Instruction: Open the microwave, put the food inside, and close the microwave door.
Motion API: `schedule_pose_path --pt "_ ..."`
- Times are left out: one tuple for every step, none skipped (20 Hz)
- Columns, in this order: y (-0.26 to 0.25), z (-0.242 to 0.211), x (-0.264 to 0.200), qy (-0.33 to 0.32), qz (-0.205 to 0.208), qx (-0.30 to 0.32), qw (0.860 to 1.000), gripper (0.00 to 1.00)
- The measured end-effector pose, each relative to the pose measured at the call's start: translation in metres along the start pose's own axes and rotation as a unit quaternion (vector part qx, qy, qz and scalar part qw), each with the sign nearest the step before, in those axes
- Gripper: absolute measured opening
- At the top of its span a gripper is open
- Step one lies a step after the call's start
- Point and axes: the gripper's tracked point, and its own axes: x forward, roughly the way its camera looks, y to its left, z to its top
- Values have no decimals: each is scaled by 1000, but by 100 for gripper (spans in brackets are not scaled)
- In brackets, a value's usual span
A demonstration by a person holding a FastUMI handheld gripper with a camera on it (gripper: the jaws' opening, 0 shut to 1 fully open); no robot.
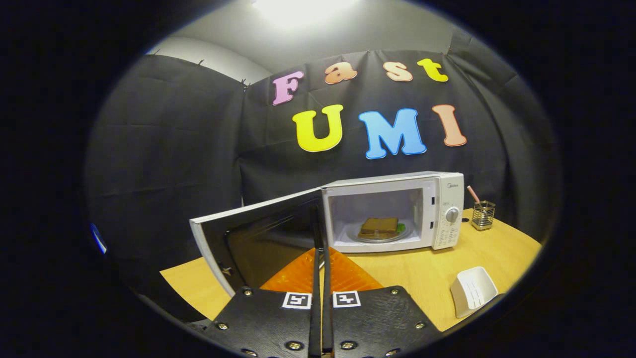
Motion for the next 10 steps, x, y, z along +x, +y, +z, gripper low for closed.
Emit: schedule_pose_path --pt "11 2 -3 0 10 1 1000 2" --pt "23 3 -5 0 20 -1 1000 2" --pt "33 2 -7 -1 30 -1 1000 2" --pt "41 2 -9 -1 39 1 999 2" --pt "51 2 -11 -1 48 2 999 2" --pt "61 3 -11 0 57 1 998 2" --pt "71 3 -11 0 66 2 998 2" --pt "83 3 -12 0 78 2 997 2" --pt "96 6 -12 -5 89 1 996 2" --pt "107 8 -12 -13 100 6 995 2"
